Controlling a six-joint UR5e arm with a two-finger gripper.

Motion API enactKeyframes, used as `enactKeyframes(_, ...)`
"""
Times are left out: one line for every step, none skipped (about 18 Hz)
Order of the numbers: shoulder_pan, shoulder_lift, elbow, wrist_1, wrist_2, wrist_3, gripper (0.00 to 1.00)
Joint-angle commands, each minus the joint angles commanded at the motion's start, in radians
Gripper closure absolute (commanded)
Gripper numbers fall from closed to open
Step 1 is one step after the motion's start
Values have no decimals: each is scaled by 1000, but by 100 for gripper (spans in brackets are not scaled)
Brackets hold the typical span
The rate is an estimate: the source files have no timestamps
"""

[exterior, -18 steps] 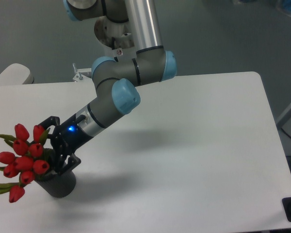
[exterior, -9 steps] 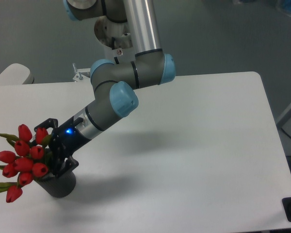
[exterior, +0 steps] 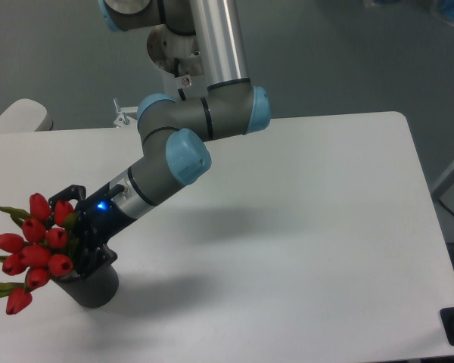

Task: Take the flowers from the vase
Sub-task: 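Close the gripper on the bundle of tulip stems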

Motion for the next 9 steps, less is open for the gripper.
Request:
enactKeyframes(0,3,2,0,0,0,39)
enactKeyframes(2,5,2,0,0,0,42)
enactKeyframes(2,5,0,0,0,0,45)
enactKeyframes(2,6,0,0,0,0,48)
enactKeyframes(2,6,0,0,0,0,50)
enactKeyframes(2,6,0,0,0,0,51)
enactKeyframes(2,6,0,0,0,0,52)
enactKeyframes(3,8,0,0,0,0,52)
enactKeyframes(3,8,-1,0,0,0,52)
